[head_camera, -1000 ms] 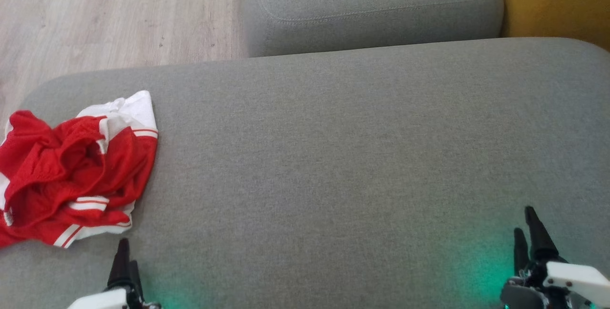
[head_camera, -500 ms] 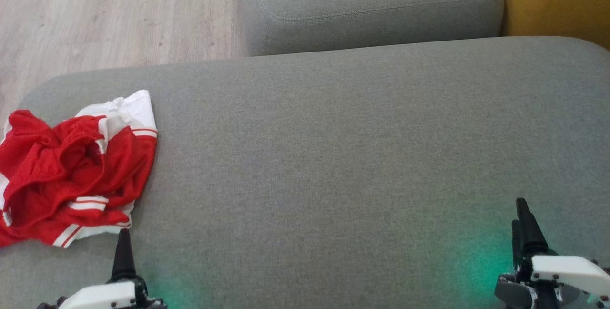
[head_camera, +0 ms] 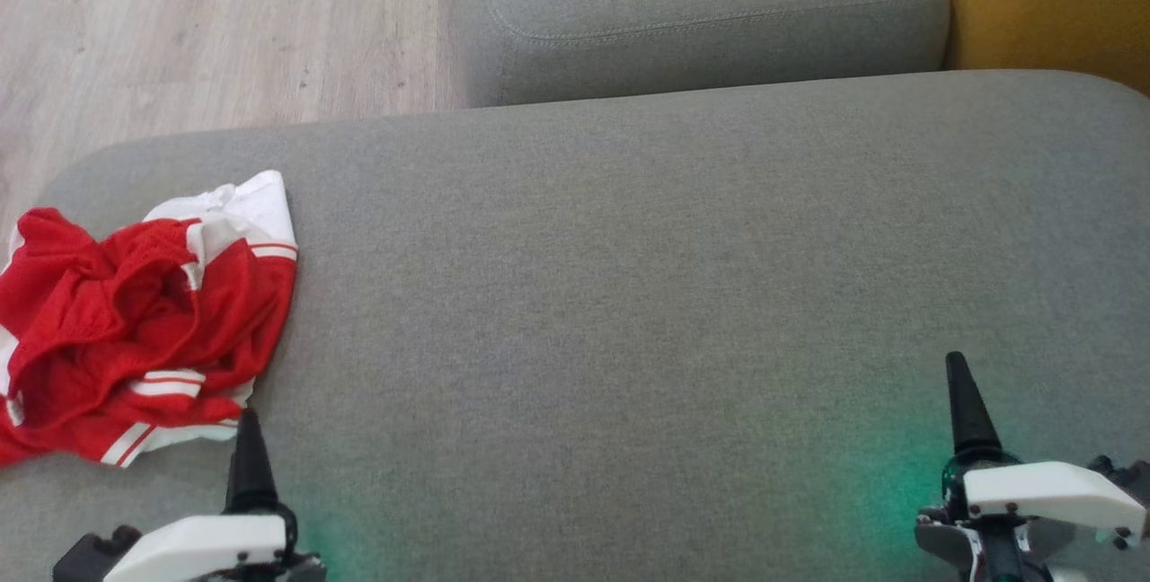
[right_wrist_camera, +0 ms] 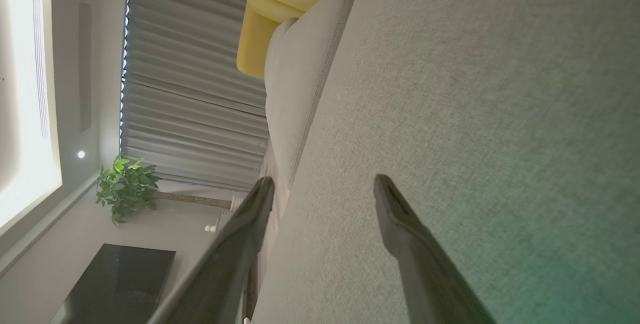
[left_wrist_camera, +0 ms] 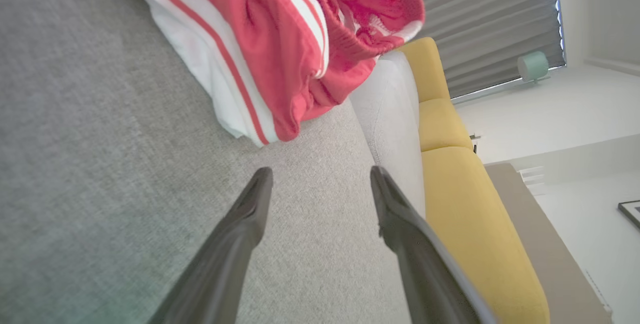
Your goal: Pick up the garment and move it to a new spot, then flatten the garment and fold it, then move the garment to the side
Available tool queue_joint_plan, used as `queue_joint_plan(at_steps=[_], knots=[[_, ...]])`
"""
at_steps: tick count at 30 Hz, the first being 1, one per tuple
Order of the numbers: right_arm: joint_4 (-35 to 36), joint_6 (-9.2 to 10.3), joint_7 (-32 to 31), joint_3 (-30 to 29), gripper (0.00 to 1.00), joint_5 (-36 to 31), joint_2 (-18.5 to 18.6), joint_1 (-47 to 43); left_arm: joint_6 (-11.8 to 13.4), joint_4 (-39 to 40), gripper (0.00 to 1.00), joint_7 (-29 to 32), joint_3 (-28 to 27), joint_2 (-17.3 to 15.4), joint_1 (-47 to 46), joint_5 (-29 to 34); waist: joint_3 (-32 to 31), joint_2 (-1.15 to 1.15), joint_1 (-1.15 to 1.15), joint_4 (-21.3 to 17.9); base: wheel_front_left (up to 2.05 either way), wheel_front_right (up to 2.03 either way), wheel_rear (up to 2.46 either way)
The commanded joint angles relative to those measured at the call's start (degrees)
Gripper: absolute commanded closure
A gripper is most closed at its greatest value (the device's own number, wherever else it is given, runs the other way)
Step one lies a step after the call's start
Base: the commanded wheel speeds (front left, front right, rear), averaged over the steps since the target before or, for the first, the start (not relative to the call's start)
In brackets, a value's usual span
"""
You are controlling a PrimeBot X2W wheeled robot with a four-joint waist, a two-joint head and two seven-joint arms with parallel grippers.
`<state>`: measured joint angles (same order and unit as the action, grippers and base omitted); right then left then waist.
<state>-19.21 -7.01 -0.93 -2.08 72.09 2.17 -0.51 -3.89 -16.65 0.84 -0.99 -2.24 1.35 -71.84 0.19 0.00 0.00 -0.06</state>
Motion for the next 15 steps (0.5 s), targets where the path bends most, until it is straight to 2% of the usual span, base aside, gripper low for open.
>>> queue_joint_plan(at_steps=[1,15], knots=[[2.2,-0.14,0.6,0.7,0.00,-1.6,0.3,2.8,0.4,2.2,0.00,-0.6,0.0,-0.3,-2.6,1.7,0.0,0.00,0.00,0.0,0.00,0.00,0.00],[2.9,-0.19,3.0,3.3,0.00,-11.9,0.3,3.1,2.4,3.7,0.00,-3.0,1.7,-0.4,-2.3,12.4,-0.7,0.00,0.00,0.1,0.00,0.00,0.00]])
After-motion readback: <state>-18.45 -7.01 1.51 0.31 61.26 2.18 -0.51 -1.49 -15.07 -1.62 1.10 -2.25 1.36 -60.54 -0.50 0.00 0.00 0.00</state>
